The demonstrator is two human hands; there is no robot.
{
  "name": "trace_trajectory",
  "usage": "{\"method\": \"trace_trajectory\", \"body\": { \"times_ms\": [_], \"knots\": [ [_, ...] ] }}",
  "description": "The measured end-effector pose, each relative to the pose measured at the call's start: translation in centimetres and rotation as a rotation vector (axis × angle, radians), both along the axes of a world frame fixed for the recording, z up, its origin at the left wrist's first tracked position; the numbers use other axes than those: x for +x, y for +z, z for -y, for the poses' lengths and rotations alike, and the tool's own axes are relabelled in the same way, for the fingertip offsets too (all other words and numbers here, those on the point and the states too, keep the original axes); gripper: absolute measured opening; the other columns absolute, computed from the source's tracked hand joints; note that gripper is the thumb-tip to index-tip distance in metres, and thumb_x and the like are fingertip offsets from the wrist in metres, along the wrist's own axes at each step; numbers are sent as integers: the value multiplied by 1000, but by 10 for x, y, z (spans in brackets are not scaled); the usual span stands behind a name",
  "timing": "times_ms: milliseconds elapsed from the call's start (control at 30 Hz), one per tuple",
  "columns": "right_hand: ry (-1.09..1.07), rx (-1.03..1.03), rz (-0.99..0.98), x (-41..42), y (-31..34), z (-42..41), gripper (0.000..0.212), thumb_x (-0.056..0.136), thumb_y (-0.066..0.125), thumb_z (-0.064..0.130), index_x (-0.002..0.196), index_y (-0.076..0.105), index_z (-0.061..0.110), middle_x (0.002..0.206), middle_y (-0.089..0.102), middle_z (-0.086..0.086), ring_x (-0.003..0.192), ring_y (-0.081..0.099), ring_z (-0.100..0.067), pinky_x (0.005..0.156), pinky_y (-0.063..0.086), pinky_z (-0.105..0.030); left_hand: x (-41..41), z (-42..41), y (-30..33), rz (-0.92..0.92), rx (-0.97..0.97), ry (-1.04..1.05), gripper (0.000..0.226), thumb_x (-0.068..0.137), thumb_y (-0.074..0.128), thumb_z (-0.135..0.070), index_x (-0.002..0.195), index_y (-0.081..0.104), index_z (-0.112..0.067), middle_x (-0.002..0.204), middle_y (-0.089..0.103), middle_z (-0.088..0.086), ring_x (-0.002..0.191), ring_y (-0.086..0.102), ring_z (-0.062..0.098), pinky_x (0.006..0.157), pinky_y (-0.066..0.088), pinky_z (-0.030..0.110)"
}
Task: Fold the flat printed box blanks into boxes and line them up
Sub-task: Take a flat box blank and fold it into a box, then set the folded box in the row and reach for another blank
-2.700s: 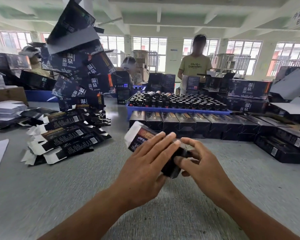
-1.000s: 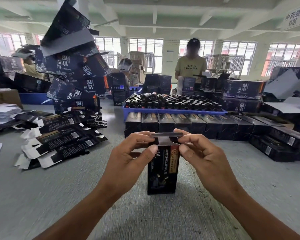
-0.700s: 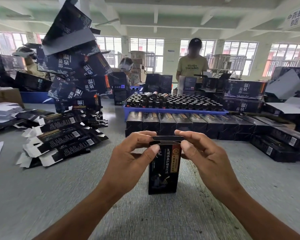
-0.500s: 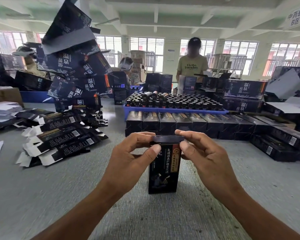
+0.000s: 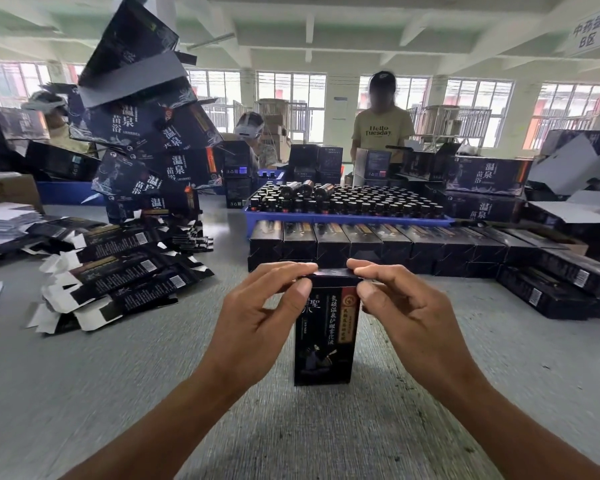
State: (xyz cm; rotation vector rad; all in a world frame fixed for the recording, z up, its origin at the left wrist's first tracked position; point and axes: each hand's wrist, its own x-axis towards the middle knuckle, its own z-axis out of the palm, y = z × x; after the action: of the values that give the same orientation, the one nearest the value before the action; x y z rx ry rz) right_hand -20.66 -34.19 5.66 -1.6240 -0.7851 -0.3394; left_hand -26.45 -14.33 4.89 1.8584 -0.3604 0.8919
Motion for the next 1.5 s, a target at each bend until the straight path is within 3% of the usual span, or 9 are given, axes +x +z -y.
{"method": "trace_trajectory", "body": {
  "times_ms": [233,333,467,633,767,867,1067,1267,1500],
  "knots": [
    [-146,-132,246,2,-6,-2,25,90,60,43,112,68,32,125,62,29,111,61,9,82,50,-7,6,-7,-6,53,119,-9,27,95,65,-25,120,70,-16,123,66,-5,113,64,12,71,58,18],
    [-163,-206,196,6,-12,-1,31,92,60,54,123,58,45,127,62,26,115,61,4,88,55,-19,7,-9,-12,-64,144,-41,38,93,66,-33,130,59,-28,121,66,-8,111,65,9,71,61,24],
    [-180,-478,65,7,-24,-8,80,85,64,59,150,19,49,143,42,25,115,53,4,99,52,-38,12,-10,-16,-110,126,93,42,90,69,-36,122,48,-52,111,64,-21,98,68,5,69,60,25],
    [-149,-639,123,-4,-39,-19,75,74,63,68,139,28,53,129,46,28,103,47,14,89,38,-8,24,-19,-18,-235,-249,151,43,90,73,-24,118,49,-45,110,67,-1,85,71,19,65,61,33],
    [-203,-776,181,-1,-40,-19,75,79,61,67,141,29,40,140,45,11,111,49,-7,93,42,-20,29,-15,-21,-288,-393,94,38,89,72,-24,118,52,-38,104,69,8,79,74,17,59,61,31],
    [-260,-779,182,7,-36,-13,67,84,65,50,139,31,35,140,47,4,116,53,-16,98,50,-33,33,-21,-32,-291,-325,32,33,83,68,-48,111,54,-55,101,72,0,77,75,18,58,60,34],
    [-574,-579,47,52,-12,26,49,82,62,43,128,48,31,129,52,7,107,54,-15,86,52,-33,57,-50,-76,-372,185,188,74,69,47,-92,137,37,-65,108,59,-36,68,71,1,61,59,39],
    [-986,-567,-249,121,17,112,43,94,56,40,129,46,18,131,50,-11,112,56,-33,91,49,-42,96,-92,-130,-404,381,259,63,77,48,-84,136,45,-61,107,59,-35,73,65,-11,53,55,18],
    [-1284,-872,-380,170,10,182,43,98,49,35,136,48,17,142,49,-16,128,46,-40,103,37,-51,148,-154,-209,-493,556,279,65,75,63,-76,136,49,-57,95,60,-39,73,61,-11,54,51,23]
  ]
}}
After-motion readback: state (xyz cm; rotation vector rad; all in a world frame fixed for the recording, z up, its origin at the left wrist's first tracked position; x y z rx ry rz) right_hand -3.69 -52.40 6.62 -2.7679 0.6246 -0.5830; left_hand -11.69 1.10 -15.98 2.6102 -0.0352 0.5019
